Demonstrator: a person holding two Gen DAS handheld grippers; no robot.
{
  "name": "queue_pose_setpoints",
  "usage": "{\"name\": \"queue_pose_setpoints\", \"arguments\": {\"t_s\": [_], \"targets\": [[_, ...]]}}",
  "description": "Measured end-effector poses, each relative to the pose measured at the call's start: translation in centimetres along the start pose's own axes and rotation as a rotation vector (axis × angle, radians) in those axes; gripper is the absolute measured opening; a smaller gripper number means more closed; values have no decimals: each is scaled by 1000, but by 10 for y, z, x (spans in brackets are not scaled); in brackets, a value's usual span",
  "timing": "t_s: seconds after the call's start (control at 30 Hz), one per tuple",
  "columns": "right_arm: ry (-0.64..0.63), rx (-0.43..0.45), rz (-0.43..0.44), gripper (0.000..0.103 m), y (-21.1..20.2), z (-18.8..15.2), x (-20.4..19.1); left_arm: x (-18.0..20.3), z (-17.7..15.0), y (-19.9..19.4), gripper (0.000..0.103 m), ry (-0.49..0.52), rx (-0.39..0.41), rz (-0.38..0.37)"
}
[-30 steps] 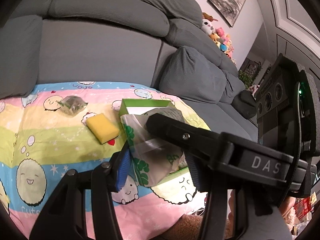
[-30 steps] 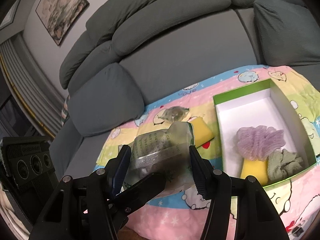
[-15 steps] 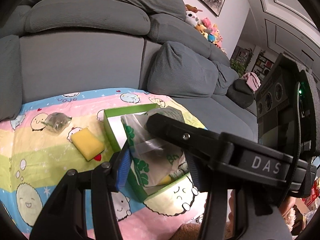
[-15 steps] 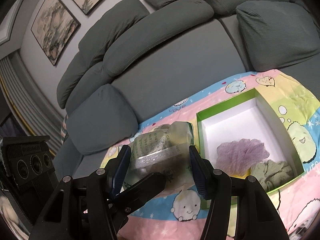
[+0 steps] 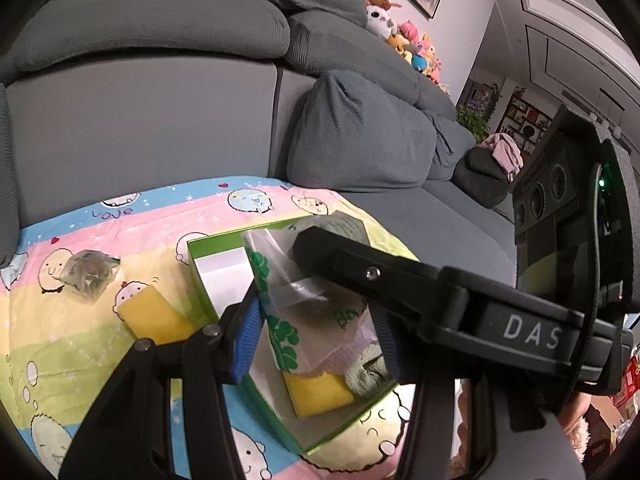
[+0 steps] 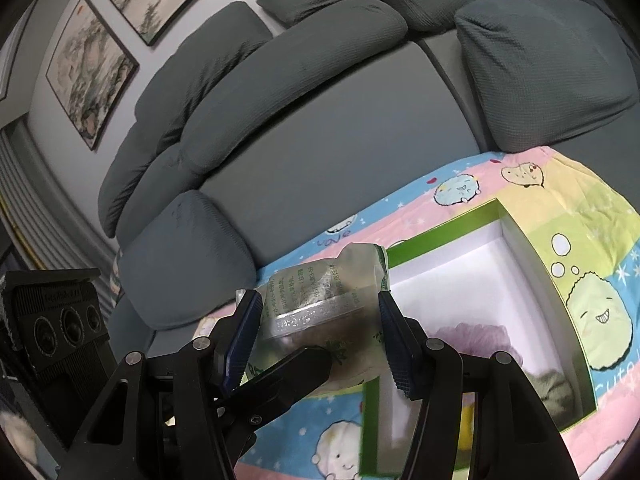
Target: Organize objects
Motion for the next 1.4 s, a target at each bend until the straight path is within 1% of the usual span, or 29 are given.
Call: {"name": "queue_pose_setpoints", "arguments": {"t_s": [0.37, 0.53, 0.73, 1.0, 1.1, 1.23, 1.4], "targets": [[115, -54, -85, 60, 29, -7, 68, -5, -17, 72, 50, -36, -124, -67], [157, -72, -130, 60, 33, -11, 93, -1, -26, 94, 50, -52, -165, -105], [194, -93, -156, 60, 37, -17, 109, 1, -34, 110, 50, -68, -206, -125], [230, -128, -186, 60, 43, -27, 126, -2, -46, 121, 50, -116, -248, -145], [247, -129, -189, 60, 44, -29, 131, -2, -49, 122, 50, -127, -256, -152], [267, -135, -202, 60, 44, -31, 137, -3, -54, 126, 49, -167, -271, -173], [281, -140, -204, 60, 45, -33, 140, -4, -56, 126, 49, -165, -275, -165]]}}
Point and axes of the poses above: each gripper's, at about its wrist camera, not at the fingertips, and y roughly the way its jaws point, x to its right, z to its top, the point moved 9 cm from there along y, roughly the way its jaws point, and after that the axes turned 2 degrees about -y, right-handed, at the moved point
